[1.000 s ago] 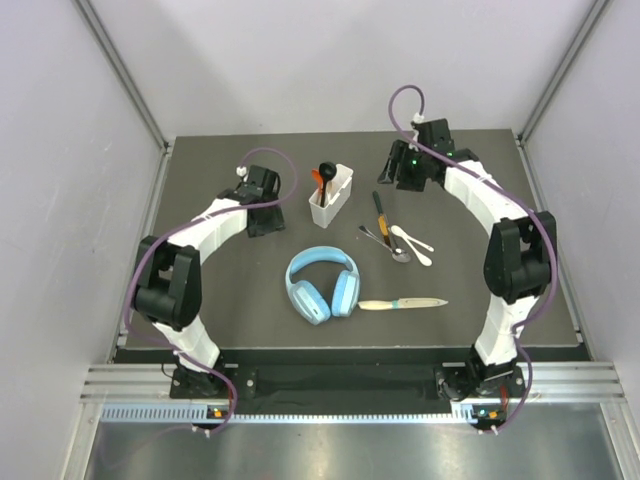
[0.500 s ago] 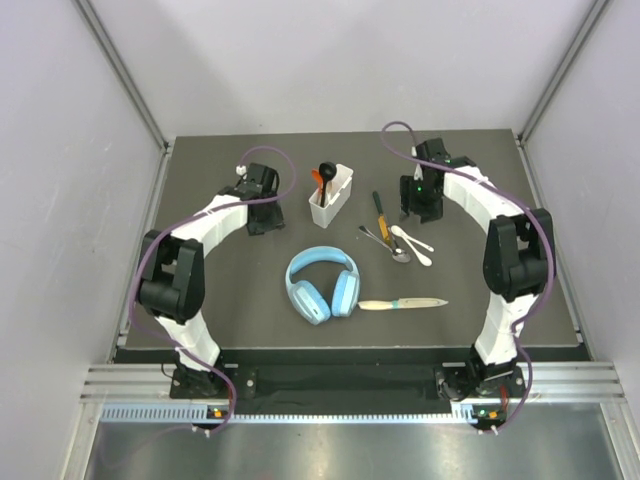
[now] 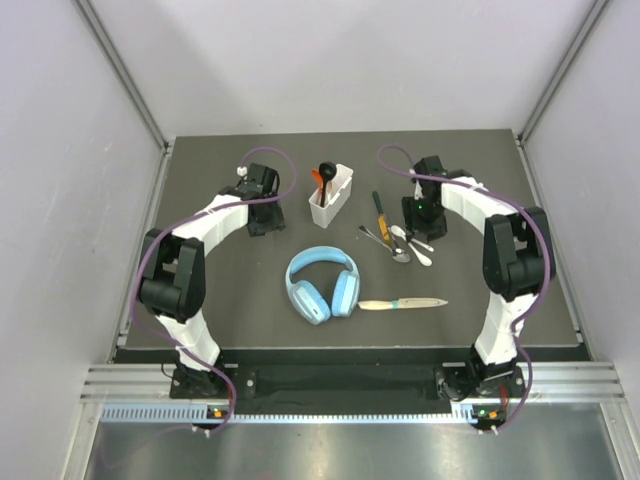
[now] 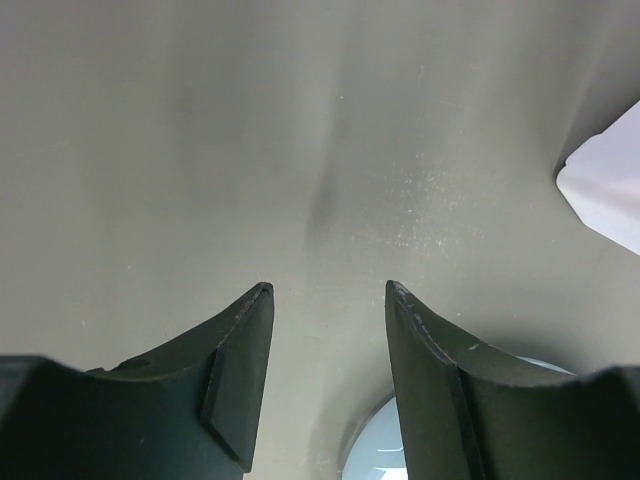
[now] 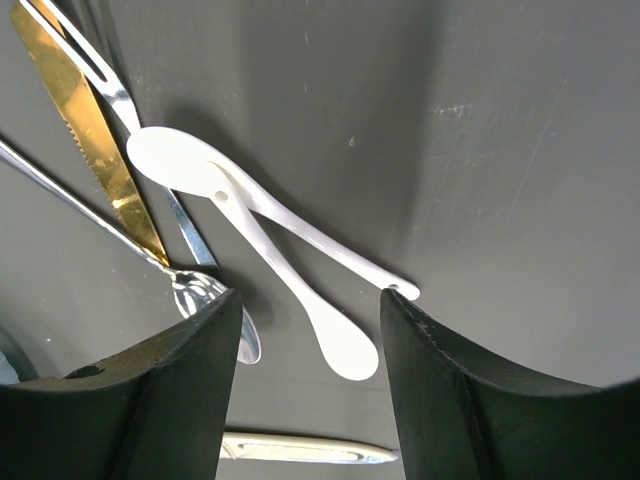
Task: Sort the eating utensils into containers
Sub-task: Pick up the spoon from the center of the board.
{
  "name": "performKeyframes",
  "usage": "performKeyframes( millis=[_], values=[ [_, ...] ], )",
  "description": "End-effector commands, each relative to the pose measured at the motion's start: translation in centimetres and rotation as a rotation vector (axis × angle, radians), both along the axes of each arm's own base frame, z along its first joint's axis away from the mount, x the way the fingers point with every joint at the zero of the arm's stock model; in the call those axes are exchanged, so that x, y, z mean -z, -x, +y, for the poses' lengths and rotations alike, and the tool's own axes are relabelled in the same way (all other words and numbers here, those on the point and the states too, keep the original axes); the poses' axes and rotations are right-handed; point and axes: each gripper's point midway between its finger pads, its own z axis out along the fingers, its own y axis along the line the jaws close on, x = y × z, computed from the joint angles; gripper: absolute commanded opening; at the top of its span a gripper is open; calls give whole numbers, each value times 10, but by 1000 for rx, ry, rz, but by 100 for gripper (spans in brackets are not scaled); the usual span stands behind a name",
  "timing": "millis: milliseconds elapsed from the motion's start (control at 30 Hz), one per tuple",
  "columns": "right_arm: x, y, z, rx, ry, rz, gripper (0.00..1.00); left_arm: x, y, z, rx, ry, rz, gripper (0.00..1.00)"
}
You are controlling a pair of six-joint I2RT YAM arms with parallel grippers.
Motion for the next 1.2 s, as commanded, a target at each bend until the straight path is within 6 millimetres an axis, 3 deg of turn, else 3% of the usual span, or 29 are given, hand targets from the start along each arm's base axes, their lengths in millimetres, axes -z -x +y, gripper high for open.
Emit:
performKeyframes(
  millis=[0, 267, 533, 667, 733, 867, 1033, 1167],
  values=[
    [6, -6, 2, -29, 17, -18, 58, -14, -11, -4, -4, 23, -37, 54],
    [16, 0, 10, -48, 19, -7, 56, -14, -10, -4, -5, 26, -33, 53],
    [36, 5, 18, -60, 23, 20, 47, -10, -6, -4, 0, 24, -19, 53],
    [42, 6, 20, -64, 28, 33, 24, -9, -5, -3, -2, 23, -16, 53],
    [44, 7, 20, -63, 28, 39, 4, -9, -5, -3, -2, 23, -16, 53],
    [44, 9, 20, -65, 26, 43, 0, -7, -3, -3, -3, 24, -13, 53],
    [36, 11, 20, -70, 17, 35, 0, -4, -3, -4, -2, 30, -8, 53],
    [0, 3, 26, -74, -20, -39, 0, -5, -4, -4, -5, 29, -13, 53]
  ],
)
